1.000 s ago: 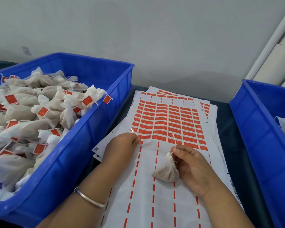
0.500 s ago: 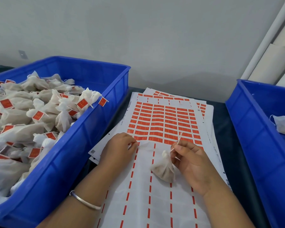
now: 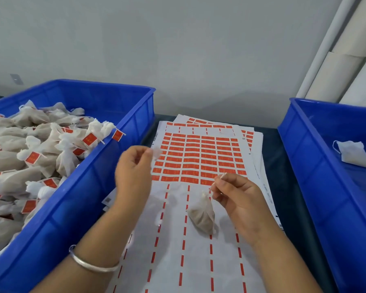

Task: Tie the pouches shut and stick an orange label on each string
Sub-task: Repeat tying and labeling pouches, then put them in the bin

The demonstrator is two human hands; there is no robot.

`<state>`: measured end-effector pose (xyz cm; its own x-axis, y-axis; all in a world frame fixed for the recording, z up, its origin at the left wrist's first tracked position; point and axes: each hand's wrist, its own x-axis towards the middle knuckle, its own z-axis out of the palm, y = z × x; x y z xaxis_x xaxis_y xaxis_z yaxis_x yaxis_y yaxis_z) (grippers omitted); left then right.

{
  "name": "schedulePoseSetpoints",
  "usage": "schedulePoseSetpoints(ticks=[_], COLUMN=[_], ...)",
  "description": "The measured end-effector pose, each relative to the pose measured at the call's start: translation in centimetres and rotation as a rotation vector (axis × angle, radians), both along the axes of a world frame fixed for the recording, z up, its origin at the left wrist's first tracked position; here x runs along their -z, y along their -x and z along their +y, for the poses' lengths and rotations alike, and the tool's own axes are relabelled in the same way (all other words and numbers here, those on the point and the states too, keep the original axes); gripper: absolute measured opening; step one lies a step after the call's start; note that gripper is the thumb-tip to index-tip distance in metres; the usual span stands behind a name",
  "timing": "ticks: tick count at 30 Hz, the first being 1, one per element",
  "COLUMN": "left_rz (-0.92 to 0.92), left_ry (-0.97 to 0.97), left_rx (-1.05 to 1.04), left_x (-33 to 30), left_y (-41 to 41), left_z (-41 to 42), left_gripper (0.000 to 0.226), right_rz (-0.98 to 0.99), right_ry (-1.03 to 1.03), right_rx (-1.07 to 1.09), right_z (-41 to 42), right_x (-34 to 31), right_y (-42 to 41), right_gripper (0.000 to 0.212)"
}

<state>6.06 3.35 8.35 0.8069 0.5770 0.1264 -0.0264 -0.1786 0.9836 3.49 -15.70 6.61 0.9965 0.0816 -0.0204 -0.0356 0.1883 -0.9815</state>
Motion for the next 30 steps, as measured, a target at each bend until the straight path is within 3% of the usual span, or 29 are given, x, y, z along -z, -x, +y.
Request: schedulePoseSetpoints(ticks=[4, 12, 20, 30], left_rz=[0.118, 0.195, 0.237, 0.225], left_ry=[0.222, 0.39, 0.433, 0.432], left_rx=[0.273, 0.483, 0.467, 0.462], left_x=[-0.7, 2.4, 2.5, 2.6], left_y=[0.7, 1.8, 1.2, 1.3], left_z=[-5.1, -8.0, -7.4, -7.1], left_gripper=[0.013, 0.019, 0.016, 0.013], right_rz=[-0.073, -0.181, -0.18, -0.126], right_ry=[0.07, 0.249, 0.209, 0.284], right_rx=[0.022, 0.171, 0.22, 0.247], right_z=[-0.1, -0.7, -0.7, -0.7], right_x=[-0.1, -0.1, 0.4, 1.4], right_y=[0.2, 0.2, -0.2, -0.6], right_gripper=[0.012, 0.018, 0.021, 0.008])
